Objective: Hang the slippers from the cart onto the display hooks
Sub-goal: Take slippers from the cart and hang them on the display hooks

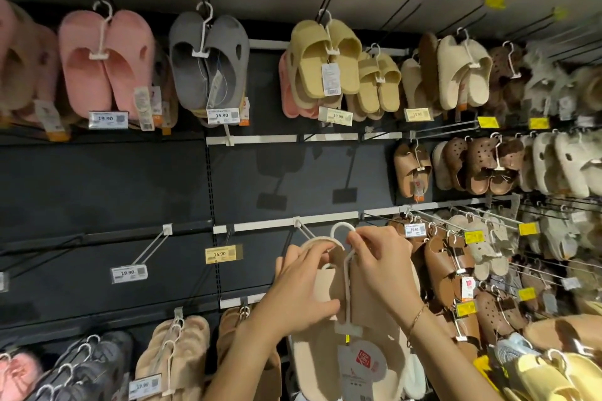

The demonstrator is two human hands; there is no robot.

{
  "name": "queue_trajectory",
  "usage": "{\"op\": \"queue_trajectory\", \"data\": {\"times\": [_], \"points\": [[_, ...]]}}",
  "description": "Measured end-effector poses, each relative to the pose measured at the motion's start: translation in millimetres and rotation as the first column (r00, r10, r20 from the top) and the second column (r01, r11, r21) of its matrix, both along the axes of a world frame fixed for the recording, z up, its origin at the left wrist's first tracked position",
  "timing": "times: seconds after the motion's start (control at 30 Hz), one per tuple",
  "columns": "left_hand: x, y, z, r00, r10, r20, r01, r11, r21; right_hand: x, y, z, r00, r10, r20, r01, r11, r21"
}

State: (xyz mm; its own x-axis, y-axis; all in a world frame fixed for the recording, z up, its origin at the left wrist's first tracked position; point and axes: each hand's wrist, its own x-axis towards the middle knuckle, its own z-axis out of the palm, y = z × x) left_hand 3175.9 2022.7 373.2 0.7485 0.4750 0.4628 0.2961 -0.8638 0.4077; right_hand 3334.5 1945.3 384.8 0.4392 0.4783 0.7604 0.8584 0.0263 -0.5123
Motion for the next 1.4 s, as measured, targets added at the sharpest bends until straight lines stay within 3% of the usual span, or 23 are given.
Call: {"op": "queue_trajectory", "data": {"times": [0.27, 0.47, 1.4], "points": [[6, -3, 8, 0.993, 0.069, 0.099, -0.062, 0.996, -0.068, -4, -2, 9, 0.999, 0.045, -0.021, -0.044, 0.997, 0.057], [7, -14, 16, 0.99, 0.034, 0.135, -0.035, 0.999, 0.003, -9, -7, 11, 0.998, 0.052, -0.021, -0.051, 0.996, 0.067], [17, -21, 19, 0.983, 0.03, 0.183, -0.038, 0.998, 0.042, -4, -19, 12, 0.999, 0.04, -0.029, -0.038, 0.997, 0.063]]}}
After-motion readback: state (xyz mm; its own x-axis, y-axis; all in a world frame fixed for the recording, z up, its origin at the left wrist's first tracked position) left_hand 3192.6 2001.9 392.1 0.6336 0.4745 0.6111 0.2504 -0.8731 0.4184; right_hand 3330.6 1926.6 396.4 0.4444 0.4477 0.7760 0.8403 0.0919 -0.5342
